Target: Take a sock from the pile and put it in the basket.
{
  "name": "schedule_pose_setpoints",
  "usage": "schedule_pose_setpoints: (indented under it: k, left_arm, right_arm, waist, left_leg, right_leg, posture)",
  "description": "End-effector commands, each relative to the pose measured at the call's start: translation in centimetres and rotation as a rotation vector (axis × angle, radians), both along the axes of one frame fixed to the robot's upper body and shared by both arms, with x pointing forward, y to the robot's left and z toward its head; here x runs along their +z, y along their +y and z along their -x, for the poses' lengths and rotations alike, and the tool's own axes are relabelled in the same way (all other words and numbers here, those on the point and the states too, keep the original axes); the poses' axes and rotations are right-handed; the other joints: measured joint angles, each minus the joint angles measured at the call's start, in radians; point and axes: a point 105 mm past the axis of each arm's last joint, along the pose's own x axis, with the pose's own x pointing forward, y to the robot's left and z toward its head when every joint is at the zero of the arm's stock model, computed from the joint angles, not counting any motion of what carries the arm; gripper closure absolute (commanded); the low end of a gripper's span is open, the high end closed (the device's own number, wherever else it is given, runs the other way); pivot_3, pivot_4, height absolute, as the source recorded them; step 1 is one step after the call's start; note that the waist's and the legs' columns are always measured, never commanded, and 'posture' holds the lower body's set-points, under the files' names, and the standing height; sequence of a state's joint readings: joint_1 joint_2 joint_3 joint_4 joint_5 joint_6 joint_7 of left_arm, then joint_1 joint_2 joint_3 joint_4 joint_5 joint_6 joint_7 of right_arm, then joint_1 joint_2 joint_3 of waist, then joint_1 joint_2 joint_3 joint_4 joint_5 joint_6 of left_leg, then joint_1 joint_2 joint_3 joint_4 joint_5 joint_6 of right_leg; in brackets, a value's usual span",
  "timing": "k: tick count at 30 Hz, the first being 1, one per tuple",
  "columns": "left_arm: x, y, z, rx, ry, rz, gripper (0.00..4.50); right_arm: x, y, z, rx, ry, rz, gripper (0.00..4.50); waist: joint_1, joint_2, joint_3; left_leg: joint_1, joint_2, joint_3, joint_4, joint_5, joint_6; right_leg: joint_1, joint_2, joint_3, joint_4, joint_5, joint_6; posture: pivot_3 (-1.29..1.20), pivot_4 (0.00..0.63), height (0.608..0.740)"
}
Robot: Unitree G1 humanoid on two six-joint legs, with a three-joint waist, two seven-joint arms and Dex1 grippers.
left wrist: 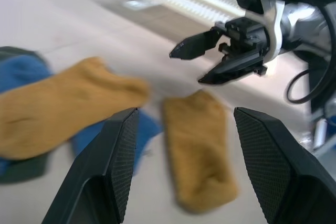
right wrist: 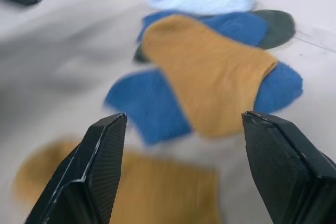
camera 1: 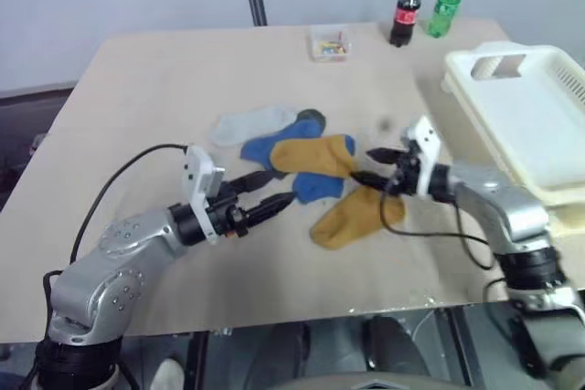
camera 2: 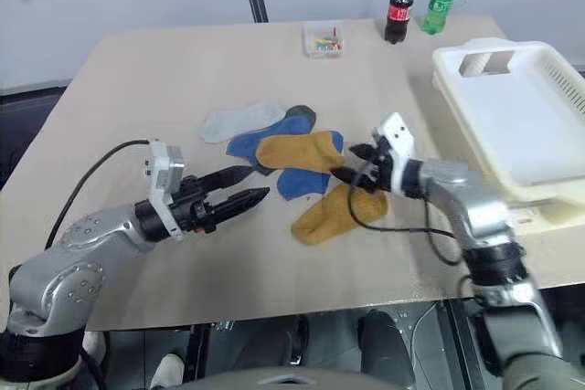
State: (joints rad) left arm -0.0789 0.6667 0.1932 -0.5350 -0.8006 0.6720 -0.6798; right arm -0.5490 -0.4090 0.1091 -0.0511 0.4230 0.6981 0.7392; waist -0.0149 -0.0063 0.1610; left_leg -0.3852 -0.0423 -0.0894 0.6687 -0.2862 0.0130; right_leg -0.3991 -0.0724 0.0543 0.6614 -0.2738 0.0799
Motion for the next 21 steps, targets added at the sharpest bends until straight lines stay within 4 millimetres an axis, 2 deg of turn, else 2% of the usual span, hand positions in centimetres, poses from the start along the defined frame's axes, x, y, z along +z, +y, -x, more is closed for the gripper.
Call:
schedule_pose_setpoints:
  k: [1, 5, 8, 9, 12, 14, 16, 21]
  left_arm:
    - [0.5, 0.1, 0.0, 0.007, -0.048, -0.018, 1.38]
    - [0.4, 0.1, 0.3, 0.007, -0.043, -0.019, 1.38]
    - [0.3, 0.1, 0.5, 0.011, -0.037, -0.015, 1.38]
    - [0.3, 0.1, 0.5, 0.011, -0.037, -0.014, 1.38]
    - [0.3, 0.1, 0.7, 0.011, -0.034, -0.012, 1.38]
    - [0.3, 0.1, 0.7, 0.010, -0.031, -0.010, 1.38]
    - [0.2, 0.1, 0.7, 0.009, -0.026, -0.008, 1.38]
    - [0.1, 0.0, 0.6, -0.001, -0.019, -0.014, 1.38]
  right_arm:
    - [0.5, -0.1, -2.3, -0.128, -0.015, -0.017, 0.86]
    - [0.0, -0.2, -3.6, -0.177, -0.017, 0.026, 0.86]
    - [-1.1, -0.2, -3.4, -0.159, 0.011, 0.070, 0.86]
    - [-1.4, -0.1, -3.2, -0.148, 0.021, 0.075, 1.08]
    - [-2.1, 0.3, -2.4, -0.101, 0.032, 0.108, 2.23]
    - [-2.1, 0.4, -2.1, -0.085, 0.036, 0.108, 3.17]
    - [-2.1, 0.6, -1.7, -0.066, 0.042, 0.105, 4.40]
    - [-2.2, 0.9, -1.1, -0.034, 0.056, 0.105, 4.40]
  waist:
    - [0.002, 0.000, 0.000]
    - [0.000, 0.000, 0.000]
    - [-0.004, 0.000, 0.000]
    - [-0.006, 0.000, 0.000]
    - [-0.015, 0.000, 0.000]
    - [-0.020, 0.000, 0.000]
    - [-0.023, 0.000, 0.000]
    - [-0.025, 0.000, 0.000]
  left_leg:
    - [-0.001, 0.000, 0.000, 0.000, 0.000, 0.000]
    - [-0.010, -0.002, 0.000, 0.001, 0.000, 0.000]
    - [-0.013, -0.002, 0.000, 0.001, 0.001, 0.000]
    - [-0.013, -0.001, 0.000, 0.001, 0.001, 0.000]
    - [-0.013, -0.001, 0.000, 0.001, 0.001, -0.001]
    - [-0.013, -0.001, 0.000, 0.001, 0.001, 0.000]
    - [-0.013, -0.001, 0.000, 0.001, 0.001, 0.000]
    - [-0.013, -0.001, 0.000, 0.001, 0.001, 0.000]
  right_leg:
    - [0.000, 0.000, 0.000, 0.000, 0.000, 0.000]
    - [-0.010, -0.001, 0.000, 0.001, 0.000, 0.000]
    - [-0.012, -0.001, 0.000, 0.002, 0.000, 0.000]
    - [-0.012, 0.000, 0.000, 0.002, 0.000, 0.000]
    - [-0.012, 0.000, 0.000, 0.002, 0.000, 0.000]
    - [-0.012, 0.000, 0.000, 0.002, 0.000, 0.000]
    - [-0.012, 0.000, 0.000, 0.002, 0.000, 0.000]
    - [-0.012, 0.000, 0.000, 0.002, 0.000, 0.000]
  posture:
    - [0.00, 0.150, 0.740]
    - [0.00, 0.150, 0.740]
    - [0.00, 0.150, 0.740]
    - [0.00, 0.150, 0.740]
    - [0.00, 0.150, 0.740]
    - [0.00, 0.150, 0.740]
    - [0.00, 0.150, 0.740]
    - [0.00, 0.150, 0.740]
